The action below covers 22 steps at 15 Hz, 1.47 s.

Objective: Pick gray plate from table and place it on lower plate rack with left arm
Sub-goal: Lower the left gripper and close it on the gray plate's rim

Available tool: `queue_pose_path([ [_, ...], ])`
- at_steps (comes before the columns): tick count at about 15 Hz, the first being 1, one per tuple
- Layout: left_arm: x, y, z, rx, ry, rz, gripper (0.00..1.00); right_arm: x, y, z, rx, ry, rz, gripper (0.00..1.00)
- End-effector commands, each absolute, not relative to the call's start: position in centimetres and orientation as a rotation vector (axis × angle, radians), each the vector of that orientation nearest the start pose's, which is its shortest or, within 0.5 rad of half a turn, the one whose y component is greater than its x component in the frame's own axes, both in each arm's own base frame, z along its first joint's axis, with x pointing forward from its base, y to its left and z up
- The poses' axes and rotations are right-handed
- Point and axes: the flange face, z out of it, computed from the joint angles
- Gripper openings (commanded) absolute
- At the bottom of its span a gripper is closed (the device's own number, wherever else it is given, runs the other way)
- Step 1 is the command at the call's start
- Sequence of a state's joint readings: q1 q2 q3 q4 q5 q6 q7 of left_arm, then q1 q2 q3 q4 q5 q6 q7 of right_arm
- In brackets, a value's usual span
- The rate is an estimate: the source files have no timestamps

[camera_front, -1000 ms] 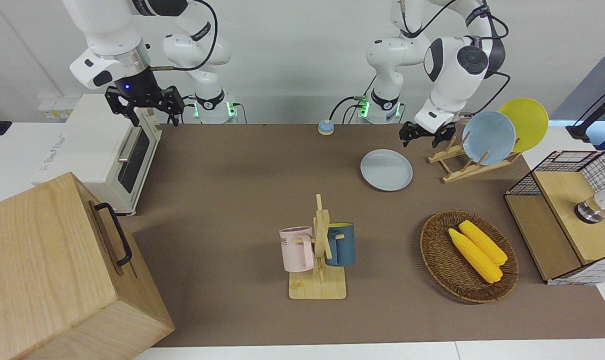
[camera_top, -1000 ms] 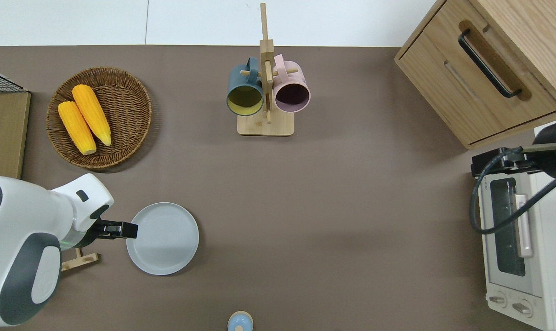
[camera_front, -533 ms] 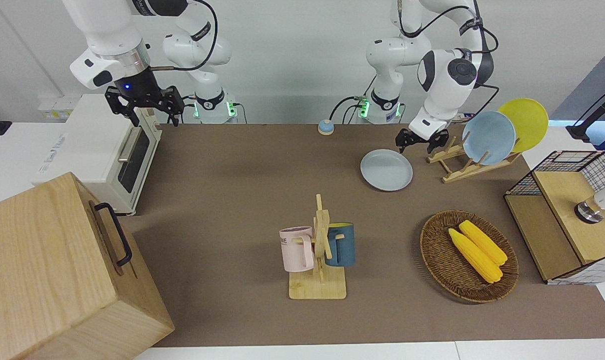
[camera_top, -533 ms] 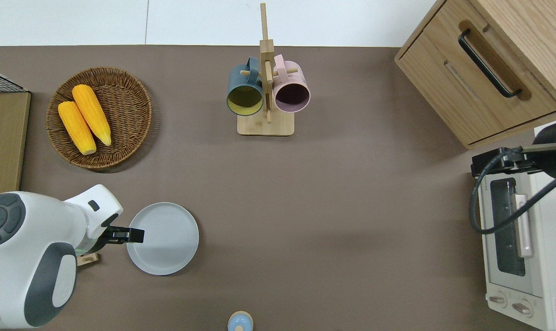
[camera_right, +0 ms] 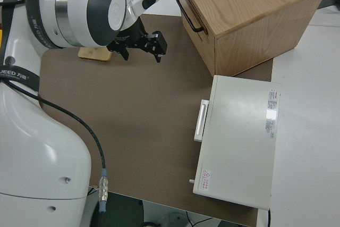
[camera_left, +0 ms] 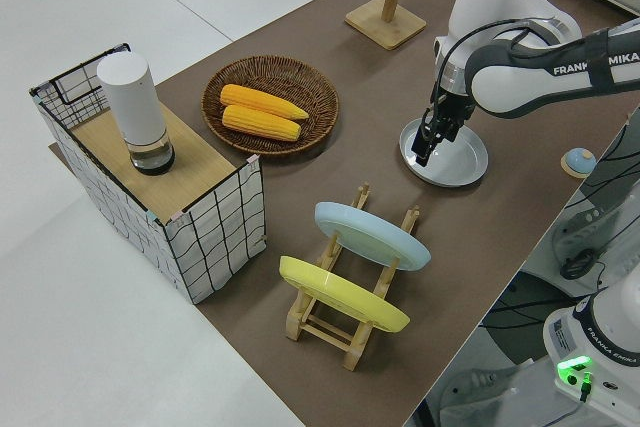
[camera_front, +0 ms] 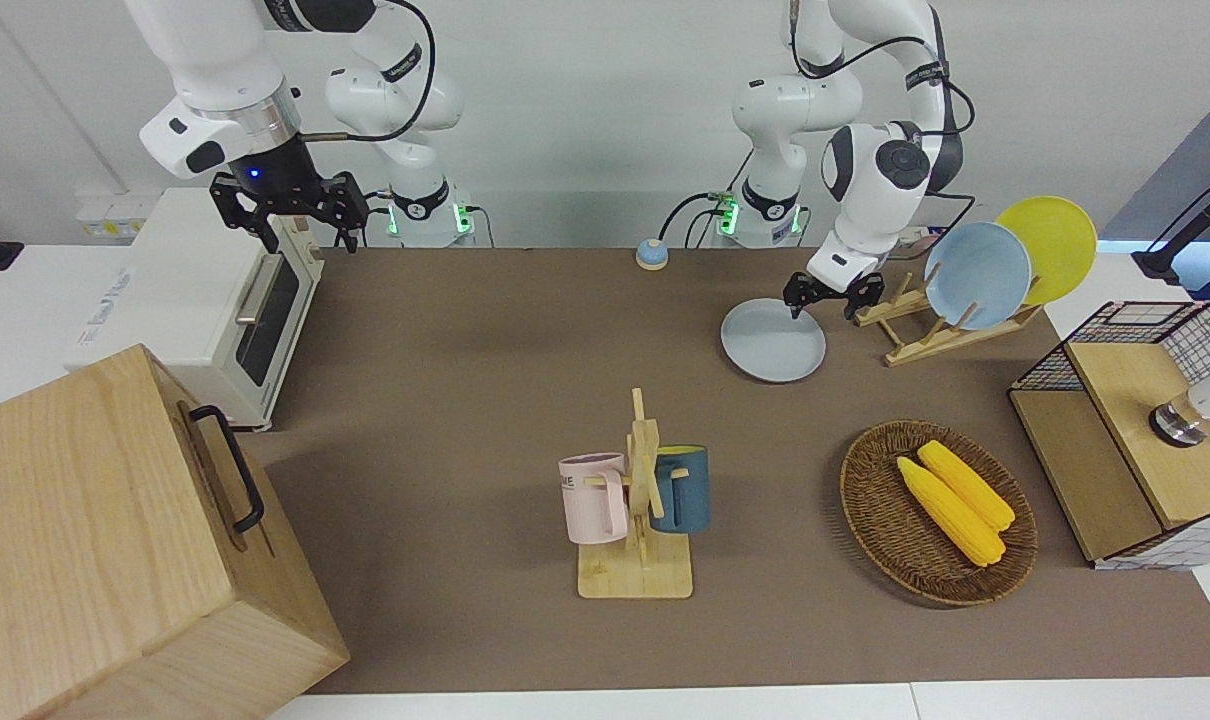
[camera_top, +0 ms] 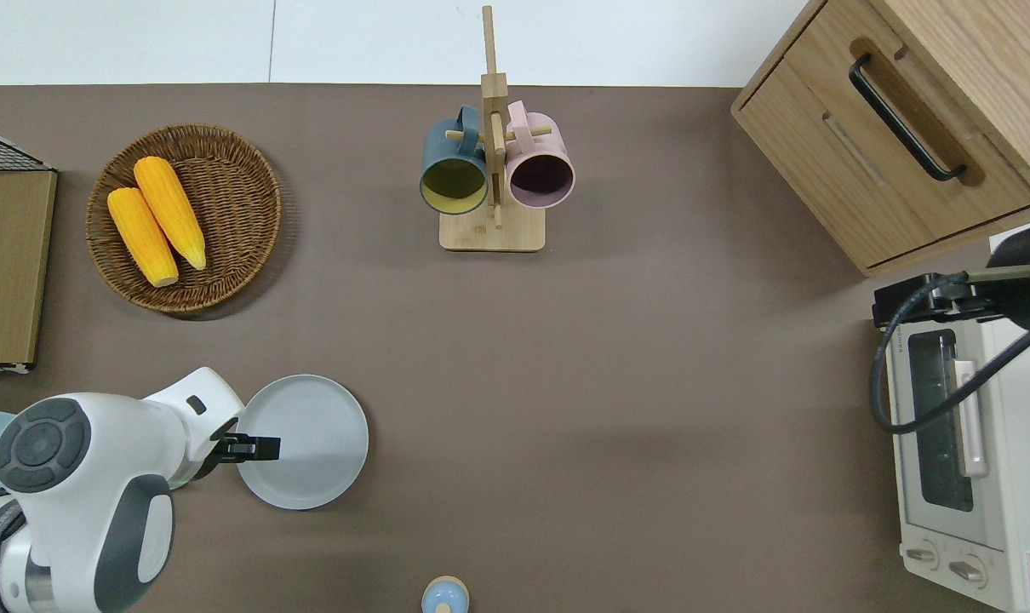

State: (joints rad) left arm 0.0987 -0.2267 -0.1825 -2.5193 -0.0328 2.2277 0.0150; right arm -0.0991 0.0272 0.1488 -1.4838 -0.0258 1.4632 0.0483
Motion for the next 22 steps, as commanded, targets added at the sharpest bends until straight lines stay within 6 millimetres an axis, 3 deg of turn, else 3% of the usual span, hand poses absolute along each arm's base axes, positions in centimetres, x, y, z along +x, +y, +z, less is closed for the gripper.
queue_pose_path([
  [1, 42.1, -3.6, 33.6, -3.128, 0.089, 0.071, 0.99, 55.2, 2.4, 64.2, -3.16, 0.005, 0.078, 0.983],
  [16, 42.4, -3.6, 29.4, -3.142, 0.089, 0.051, 0.99, 55.2, 2.4, 64.2, -3.16, 0.005, 0.078, 0.983],
  [22, 42.4, -3.5, 29.3, -3.142, 0.086, 0.046, 0.98, 55.2, 2.4, 64.2, -3.16, 0.005, 0.078, 0.983],
])
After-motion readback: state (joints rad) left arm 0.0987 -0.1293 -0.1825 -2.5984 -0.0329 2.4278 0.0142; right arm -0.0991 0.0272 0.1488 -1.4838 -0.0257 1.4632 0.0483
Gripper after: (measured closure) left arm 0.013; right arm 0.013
